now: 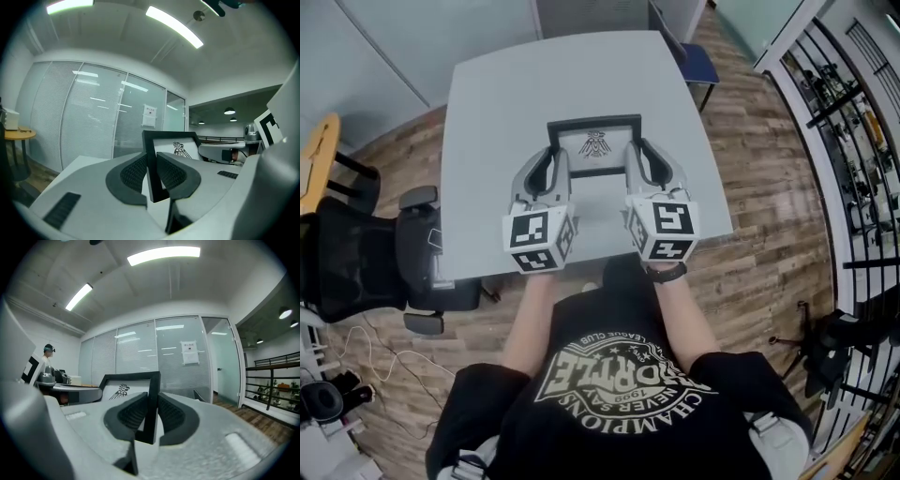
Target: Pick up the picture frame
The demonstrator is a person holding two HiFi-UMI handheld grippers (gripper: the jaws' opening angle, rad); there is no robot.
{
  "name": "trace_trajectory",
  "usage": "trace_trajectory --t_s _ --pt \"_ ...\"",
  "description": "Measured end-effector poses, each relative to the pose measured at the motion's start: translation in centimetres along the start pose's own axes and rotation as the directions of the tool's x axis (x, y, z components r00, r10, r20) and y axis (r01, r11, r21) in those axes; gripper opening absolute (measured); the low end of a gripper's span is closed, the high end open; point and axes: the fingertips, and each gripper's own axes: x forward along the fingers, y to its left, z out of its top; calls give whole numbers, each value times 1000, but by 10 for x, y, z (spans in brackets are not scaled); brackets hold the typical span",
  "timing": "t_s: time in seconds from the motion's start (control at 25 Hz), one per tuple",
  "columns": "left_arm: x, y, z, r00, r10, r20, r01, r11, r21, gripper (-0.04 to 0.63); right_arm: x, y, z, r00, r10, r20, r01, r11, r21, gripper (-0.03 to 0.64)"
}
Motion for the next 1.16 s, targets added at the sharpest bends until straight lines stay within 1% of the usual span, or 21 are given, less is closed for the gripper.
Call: trace_trajectory --t_s 0.2,0.36,0.48,0.8,1.0,1.16 --pt "-18 -1 32 997 5 73 -8 999 35 69 -14 12 33 997 7 77 -5 1000 -19 66" --pt "-28 -3 49 994 11 104 -17 998 61 69 -20 17 46 994 -2 108 6 999 -40 65" --pt "-33 -3 54 994 26 106 -33 997 65 69 -21 18 50 994 -11 112 16 999 -45 64" --pt "-32 2 55 993 11 116 -16 999 46 69 -22 24 53 993 -15 119 25 996 -81 64" --pt "-14 0 48 995 0 100 -4 999 35 69 -10 11 47 995 -30 95 38 996 -83 64" --pt "6 9 40 997 -5 77 2 999 33 69 7 6 36 997 -36 69 42 996 -84 66"
